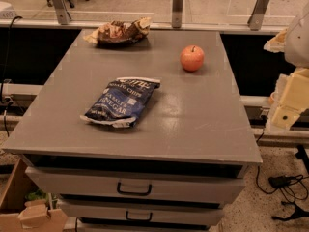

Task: Pick apple

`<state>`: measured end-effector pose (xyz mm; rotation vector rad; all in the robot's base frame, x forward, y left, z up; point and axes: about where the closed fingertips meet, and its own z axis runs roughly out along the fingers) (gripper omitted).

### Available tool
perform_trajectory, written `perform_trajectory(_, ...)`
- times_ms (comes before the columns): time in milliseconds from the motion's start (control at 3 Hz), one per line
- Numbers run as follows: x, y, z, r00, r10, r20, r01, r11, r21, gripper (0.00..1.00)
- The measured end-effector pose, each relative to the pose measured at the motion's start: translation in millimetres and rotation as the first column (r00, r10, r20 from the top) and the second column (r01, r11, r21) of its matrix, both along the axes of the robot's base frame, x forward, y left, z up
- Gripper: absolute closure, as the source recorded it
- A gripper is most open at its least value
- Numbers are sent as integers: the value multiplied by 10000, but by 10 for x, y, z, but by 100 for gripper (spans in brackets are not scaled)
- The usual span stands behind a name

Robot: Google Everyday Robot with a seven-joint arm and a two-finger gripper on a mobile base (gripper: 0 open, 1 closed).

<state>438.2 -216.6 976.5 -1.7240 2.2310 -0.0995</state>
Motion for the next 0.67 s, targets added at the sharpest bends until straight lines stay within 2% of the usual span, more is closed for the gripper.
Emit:
perform_trajectory(333,0,0,0,10000,0,2,0,10000,0,0)
perform_trajectory(667,236,6,-80,9993,173,318,-183,9994,304,0)
